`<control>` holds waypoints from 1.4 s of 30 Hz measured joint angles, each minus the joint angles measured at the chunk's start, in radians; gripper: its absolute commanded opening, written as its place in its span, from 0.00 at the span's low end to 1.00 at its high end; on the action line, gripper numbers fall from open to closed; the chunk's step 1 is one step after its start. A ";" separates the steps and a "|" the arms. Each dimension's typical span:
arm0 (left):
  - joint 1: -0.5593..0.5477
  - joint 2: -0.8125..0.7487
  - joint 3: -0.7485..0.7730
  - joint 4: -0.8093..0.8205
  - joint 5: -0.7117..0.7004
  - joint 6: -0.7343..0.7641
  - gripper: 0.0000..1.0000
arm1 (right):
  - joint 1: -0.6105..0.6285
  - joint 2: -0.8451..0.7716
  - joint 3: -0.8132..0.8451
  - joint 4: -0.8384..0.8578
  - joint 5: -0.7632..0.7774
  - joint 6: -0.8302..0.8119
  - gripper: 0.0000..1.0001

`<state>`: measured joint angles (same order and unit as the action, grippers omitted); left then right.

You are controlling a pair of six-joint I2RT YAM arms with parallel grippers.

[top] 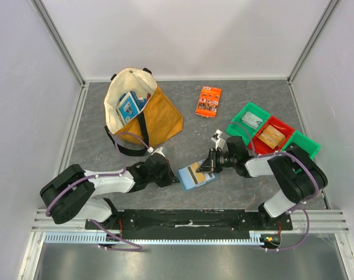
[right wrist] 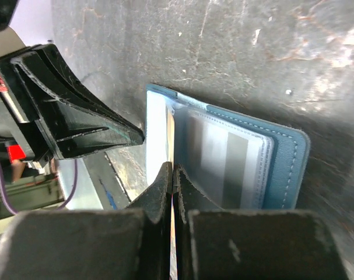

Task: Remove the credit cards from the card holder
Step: Remove the credit card from the card holder.

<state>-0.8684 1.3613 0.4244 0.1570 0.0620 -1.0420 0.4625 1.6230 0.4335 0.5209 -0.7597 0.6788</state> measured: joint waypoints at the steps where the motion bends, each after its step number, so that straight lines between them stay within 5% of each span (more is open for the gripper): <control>1: 0.000 0.000 -0.004 -0.012 -0.001 0.000 0.02 | -0.005 -0.029 0.001 -0.037 0.015 -0.023 0.00; 4: 0.000 0.000 -0.009 -0.018 0.002 -0.002 0.07 | -0.016 -0.103 0.011 -0.143 0.063 -0.083 0.00; 10: -0.002 -0.036 -0.011 -0.018 0.019 0.008 0.46 | -0.014 -0.102 0.016 -0.166 0.075 -0.098 0.00; 13: -0.009 -0.085 -0.008 -0.007 0.027 0.022 0.47 | 0.000 -0.051 0.003 -0.104 0.069 -0.061 0.00; 23: -0.022 0.056 0.155 0.024 0.058 0.065 0.12 | 0.053 0.013 -0.003 0.010 0.061 0.010 0.00; 28: -0.023 0.117 0.153 -0.008 0.064 0.066 0.02 | 0.054 0.013 -0.006 0.014 0.065 0.010 0.01; 34: -0.025 0.132 0.149 -0.045 0.071 0.067 0.02 | 0.051 0.011 -0.008 0.011 0.072 0.006 0.17; 42: -0.025 0.138 0.148 -0.054 0.072 0.067 0.02 | 0.017 -0.060 -0.013 -0.093 0.110 -0.039 0.19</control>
<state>-0.8936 1.4990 0.5724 0.1028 0.1345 -0.9749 0.4793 1.5627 0.4210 0.4274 -0.6495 0.6395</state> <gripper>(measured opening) 0.023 0.177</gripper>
